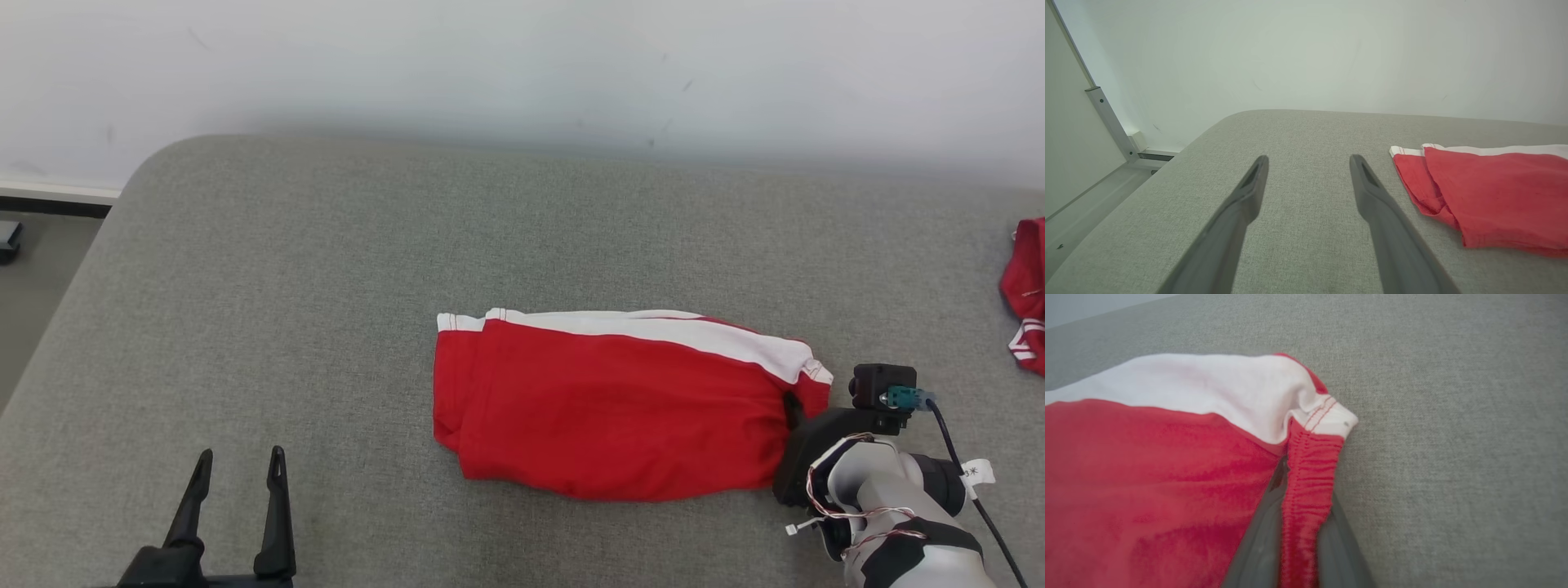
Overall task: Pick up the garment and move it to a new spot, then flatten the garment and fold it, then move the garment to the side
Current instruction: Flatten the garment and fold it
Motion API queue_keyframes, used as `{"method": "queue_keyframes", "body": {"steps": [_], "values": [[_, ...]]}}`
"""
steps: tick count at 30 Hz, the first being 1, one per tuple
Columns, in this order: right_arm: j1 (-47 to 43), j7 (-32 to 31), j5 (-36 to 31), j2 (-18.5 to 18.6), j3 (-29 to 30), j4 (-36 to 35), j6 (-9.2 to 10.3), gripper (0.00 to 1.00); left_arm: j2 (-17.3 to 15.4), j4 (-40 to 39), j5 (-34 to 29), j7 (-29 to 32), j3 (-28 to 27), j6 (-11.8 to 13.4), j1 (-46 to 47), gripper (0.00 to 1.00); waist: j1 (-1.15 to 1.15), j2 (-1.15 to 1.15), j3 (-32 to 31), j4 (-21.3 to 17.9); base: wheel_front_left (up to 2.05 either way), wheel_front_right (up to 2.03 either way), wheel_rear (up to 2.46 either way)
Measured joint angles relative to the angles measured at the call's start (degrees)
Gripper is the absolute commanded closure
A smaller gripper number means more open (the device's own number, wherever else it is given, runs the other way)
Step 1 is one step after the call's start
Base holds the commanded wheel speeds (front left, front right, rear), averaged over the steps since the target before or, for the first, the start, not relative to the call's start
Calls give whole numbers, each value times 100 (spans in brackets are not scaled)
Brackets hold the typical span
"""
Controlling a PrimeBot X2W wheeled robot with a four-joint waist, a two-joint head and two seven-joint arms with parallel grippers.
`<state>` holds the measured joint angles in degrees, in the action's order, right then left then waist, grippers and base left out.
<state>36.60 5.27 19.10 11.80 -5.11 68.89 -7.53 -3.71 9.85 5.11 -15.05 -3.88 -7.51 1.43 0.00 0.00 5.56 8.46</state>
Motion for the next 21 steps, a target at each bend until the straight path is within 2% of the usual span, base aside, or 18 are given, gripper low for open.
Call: {"method": "queue_keyframes", "body": {"steps": [8, 21], "values": [[-57, -56, 244, 371, -463, -175, 5, 100, -5, 70, 0, 0, -26, -3, -59, 0, 1, 0, -187, -28, 0, 0, 0], [-367, -485, 669, 1614, -1285, -855, 5, 100, 32, -48, 32, 0, -100, -3, -372, 0, 0, 0, -477, -289, 0, 0, 0]]}}
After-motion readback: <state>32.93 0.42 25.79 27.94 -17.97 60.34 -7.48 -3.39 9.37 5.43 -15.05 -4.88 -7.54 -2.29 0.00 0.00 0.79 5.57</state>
